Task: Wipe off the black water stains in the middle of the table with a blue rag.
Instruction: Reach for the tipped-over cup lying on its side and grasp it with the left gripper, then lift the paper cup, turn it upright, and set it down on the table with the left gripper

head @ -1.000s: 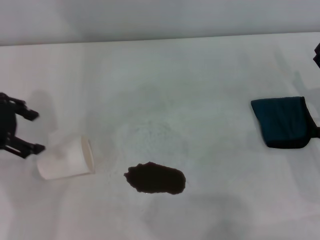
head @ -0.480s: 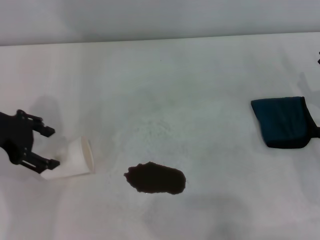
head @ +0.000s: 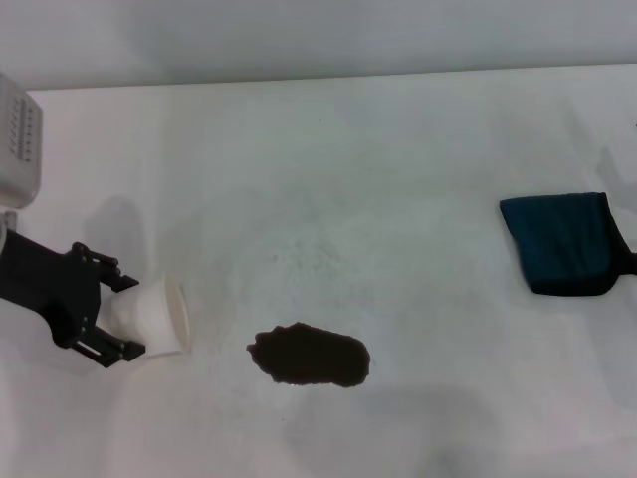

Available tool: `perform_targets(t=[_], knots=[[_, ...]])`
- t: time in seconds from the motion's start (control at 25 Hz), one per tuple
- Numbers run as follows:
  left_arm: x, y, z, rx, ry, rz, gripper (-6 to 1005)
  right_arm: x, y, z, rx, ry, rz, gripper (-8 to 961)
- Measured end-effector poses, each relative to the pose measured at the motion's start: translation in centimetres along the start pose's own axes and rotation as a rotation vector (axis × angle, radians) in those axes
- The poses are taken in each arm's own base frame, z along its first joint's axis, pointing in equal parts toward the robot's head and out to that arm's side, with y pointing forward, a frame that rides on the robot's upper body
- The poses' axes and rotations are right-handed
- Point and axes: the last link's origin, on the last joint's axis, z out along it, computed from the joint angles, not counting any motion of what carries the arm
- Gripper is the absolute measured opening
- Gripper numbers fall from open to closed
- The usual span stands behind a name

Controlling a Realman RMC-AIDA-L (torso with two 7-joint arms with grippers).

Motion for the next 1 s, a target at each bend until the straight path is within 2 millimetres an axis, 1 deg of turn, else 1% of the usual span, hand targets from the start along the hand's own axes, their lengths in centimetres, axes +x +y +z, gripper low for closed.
perform_targets(t=[0.16, 0.48, 0.6, 0.72, 0.84, 0.92, 1.0], knots=[[-0.2, 0.0, 0.5, -0.002, -0.008, -0.009, 861, 0.0, 0.0, 0.0, 0.001, 0.002, -0.001, 857], [0.0, -0.3, 0.6, 0.018, 0.002, -0.015, 859, 0.2, -0.2, 0.0, 0.008, 0.014, -0.003, 858], [0.4, -0.4, 0.8, 0.03, 0.035, -0.015, 804, 0.2, -0.2, 0.0, 0.007, 0.014, -0.003, 858], [1.3, -1.0, 0.6, 0.077, 0.118, -0.031, 749, 0.2, -0.1, 0.0, 0.003, 0.016, -0.006, 857], [2.0, -1.7, 0.5, 0.14, 0.217, -0.05, 718, 0.2, 0.0, 0.0, -0.005, 0.017, -0.012, 857], [2.4, -2.1, 0.5, 0.202, 0.311, -0.066, 698, 0.0, 0.0, 0.2, -0.009, 0.013, -0.02, 857], [2.4, -2.2, 0.9, 0.246, 0.402, -0.083, 680, -0.2, -0.1, 0.4, -0.015, 0.007, -0.03, 857]])
